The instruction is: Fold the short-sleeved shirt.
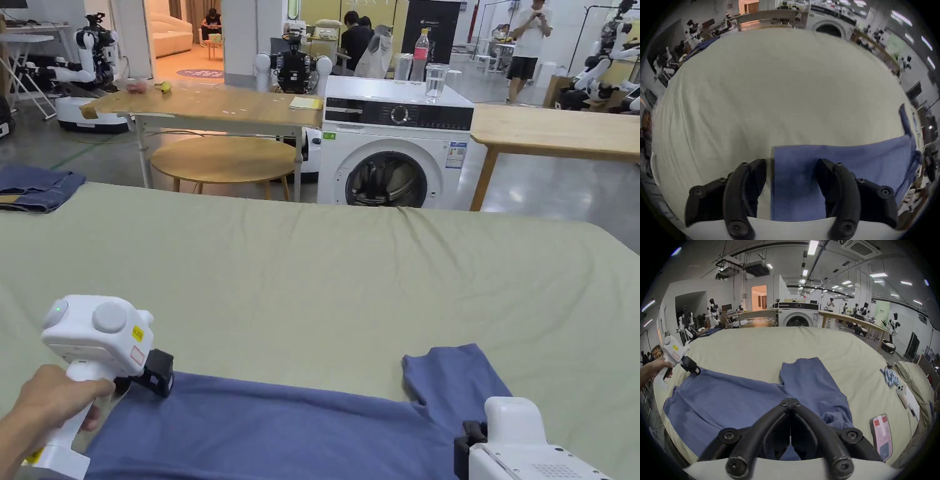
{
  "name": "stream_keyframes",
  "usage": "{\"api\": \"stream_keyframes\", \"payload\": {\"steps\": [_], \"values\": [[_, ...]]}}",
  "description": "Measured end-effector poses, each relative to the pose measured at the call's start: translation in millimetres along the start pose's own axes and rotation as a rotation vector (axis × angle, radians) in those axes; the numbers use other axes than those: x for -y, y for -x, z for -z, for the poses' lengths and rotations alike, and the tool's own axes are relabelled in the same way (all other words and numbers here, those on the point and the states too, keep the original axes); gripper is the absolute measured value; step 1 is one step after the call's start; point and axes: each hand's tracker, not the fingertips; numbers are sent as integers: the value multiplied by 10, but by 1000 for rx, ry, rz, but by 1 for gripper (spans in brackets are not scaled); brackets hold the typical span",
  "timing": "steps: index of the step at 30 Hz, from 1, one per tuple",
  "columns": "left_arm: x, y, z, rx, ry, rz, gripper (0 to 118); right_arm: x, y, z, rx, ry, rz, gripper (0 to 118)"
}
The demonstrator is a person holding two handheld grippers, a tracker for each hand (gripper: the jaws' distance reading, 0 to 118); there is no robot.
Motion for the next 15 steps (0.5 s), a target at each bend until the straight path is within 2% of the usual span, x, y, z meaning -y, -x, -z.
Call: {"api": "stream_keyframes", "payload": {"steps": [2,3,5,6,7,15], "values": [[51,-99,-40,-17,-69,3,62,13,-34,-1,4,8,1,0],[75,-144,-63,-33,-94,21,53,21,-48,-7,7,11,4,0],[147,-213,-89,-40,-134,58,34,23,-79,-5,5,16,12,0],[174,-237,-103,-36,-135,62,10,21,-95,3,4,19,14,0],[182,-230,-128,-35,-151,67,0,15,-113,12,5,23,15,0],[408,-55,-560,67,-318,-4,0,-380,-505,126,19,89,57,1]]}}
